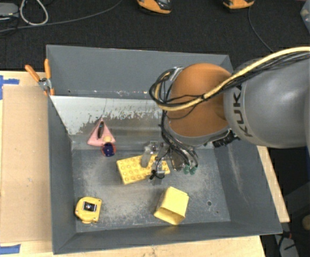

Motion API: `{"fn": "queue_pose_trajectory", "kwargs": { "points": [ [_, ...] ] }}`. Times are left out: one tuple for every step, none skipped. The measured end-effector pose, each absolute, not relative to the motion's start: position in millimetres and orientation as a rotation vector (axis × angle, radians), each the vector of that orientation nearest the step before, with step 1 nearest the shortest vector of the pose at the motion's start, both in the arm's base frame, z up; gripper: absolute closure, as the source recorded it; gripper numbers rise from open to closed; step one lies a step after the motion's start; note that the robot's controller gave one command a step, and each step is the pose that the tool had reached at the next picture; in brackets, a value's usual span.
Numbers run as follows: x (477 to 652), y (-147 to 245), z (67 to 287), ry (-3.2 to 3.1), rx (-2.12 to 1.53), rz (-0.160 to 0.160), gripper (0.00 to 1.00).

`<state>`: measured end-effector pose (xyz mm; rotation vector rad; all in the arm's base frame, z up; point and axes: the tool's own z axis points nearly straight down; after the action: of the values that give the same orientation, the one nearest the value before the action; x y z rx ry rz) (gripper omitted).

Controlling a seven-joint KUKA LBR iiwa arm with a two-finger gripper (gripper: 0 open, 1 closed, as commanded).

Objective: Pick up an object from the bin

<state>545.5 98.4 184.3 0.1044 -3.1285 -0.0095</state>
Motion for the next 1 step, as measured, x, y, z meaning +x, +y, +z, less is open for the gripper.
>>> {"fn": "queue_pose_trajectory", "kwargs": {
  "points": [
    [558.0,99.4,123.6,-3.123,-0.118,-0.007,0.0]
  ]
}}
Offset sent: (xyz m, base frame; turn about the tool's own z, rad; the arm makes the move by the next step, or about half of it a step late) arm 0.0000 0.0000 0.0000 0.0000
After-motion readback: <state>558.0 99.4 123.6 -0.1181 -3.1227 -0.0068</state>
